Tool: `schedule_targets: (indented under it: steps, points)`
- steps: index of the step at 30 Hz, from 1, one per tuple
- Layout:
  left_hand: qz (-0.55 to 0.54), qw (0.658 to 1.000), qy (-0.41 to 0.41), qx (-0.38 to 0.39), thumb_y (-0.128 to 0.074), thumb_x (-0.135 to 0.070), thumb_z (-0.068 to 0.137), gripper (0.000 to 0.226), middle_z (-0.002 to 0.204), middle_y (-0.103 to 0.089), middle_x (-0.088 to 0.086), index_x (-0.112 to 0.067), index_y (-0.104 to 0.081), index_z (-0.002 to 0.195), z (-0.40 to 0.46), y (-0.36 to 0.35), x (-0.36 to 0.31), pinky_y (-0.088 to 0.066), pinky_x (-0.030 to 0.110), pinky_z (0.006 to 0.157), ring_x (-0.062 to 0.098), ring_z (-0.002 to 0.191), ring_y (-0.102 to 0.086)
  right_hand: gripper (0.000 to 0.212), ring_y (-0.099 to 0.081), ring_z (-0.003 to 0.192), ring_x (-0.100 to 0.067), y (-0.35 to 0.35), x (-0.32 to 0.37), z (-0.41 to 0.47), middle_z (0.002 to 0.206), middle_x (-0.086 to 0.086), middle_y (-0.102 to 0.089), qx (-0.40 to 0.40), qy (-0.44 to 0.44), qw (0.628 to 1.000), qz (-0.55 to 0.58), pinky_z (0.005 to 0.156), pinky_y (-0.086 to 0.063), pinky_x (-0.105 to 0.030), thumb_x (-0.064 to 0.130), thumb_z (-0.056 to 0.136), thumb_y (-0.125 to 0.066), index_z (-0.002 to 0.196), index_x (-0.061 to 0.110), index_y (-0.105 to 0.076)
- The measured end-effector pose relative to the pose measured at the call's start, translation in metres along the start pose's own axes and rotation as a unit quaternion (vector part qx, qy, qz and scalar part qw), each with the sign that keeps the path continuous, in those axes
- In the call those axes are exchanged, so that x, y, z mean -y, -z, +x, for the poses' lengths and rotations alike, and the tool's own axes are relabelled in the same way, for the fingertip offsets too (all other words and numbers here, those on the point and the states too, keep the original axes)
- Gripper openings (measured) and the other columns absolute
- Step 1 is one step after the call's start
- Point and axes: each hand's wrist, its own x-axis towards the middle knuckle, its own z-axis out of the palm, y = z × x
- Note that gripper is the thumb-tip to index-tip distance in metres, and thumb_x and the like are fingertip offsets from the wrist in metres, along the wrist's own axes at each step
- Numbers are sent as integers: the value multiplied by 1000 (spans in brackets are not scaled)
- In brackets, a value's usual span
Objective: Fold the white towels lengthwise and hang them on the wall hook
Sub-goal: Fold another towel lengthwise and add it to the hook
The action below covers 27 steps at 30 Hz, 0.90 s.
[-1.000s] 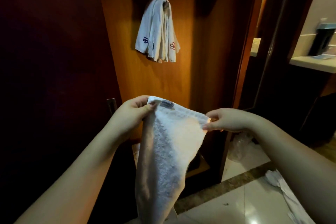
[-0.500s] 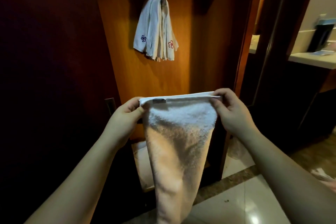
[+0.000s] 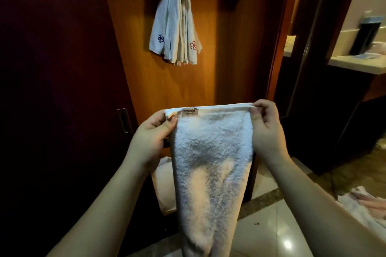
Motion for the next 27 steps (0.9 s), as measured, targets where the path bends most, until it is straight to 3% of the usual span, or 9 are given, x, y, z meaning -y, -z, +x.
schedule_targets:
  steps: [8,11,14,16,18,20,23,25,27]
  points:
    - [-33,999,-5,5,-45,-9,102,31,89,-75,8,-18,-75,99,-12,-6,-6,-54,33,65,22,76,-69,21,-58,84,5,4,-11,-6,92,17,-57,-4,60,995,-78,66,-41,-8,24,101,-54,101,43,-45]
    - [-33,999,8,2,-45,-11,102,28,94,-75,10,-15,-73,107,-10,-9,-7,-51,34,67,23,78,-68,27,-67,90,-8,3,-10,-2,104,8,-63,34,-64,997,40,75,-55,-29,34,97,-60,113,49,-45]
    - [-41,999,8,-13,-47,-12,102,28,103,-74,16,-15,-73,111,-6,-10,-7,-51,43,79,30,89,-67,44,-72,99,-19,2,-17,-10,118,-4,-70,165,-208,947,178,82,-59,-35,29,85,-76,121,37,-53]
    - [-42,999,1,-20,-49,-11,102,26,105,-74,16,-13,-73,112,-5,-11,-7,-52,43,83,30,94,-68,48,-71,105,-20,-2,-27,-23,119,-6,-71,222,-255,924,178,90,-57,-37,28,81,-80,123,23,-59]
    - [-32,999,-1,-26,-49,-10,102,26,105,-74,15,-11,-73,112,-6,-12,-8,-54,41,83,29,96,-69,39,-69,106,-19,-6,-35,-32,113,1,-73,189,-251,946,82,96,-53,-40,37,83,-74,118,25,-63]
    - [-21,999,0,-29,-49,-9,102,26,105,-75,14,-12,-73,110,-7,-12,-7,-53,42,84,28,95,-70,15,-66,95,-15,-5,-34,-33,96,7,-71,136,-225,965,-21,84,-51,-28,29,89,-62,104,27,-62]
    - [-20,999,5,-44,-49,-9,102,29,99,-75,13,-19,-77,101,-9,-9,-4,-51,48,86,30,90,-69,20,-54,75,6,-2,-24,-31,86,20,-57,121,-144,977,-99,60,-38,-4,11,98,-50,106,29,-55]
    - [-21,998,-3,-56,-50,-10,101,28,95,-75,13,-19,-77,98,-9,-6,-5,-53,48,82,31,86,-69,26,-54,73,15,-2,-23,-29,88,23,-54,122,-96,981,-113,62,-38,0,11,99,-48,114,31,-55]
    - [-41,997,-9,-71,-49,-8,101,25,89,-75,11,-13,-73,100,-7,-1,-7,-58,37,72,26,80,-71,21,-55,83,20,-1,-21,-26,94,25,-61,127,-100,984,-74,70,-41,-3,19,102,-49,113,35,-58]
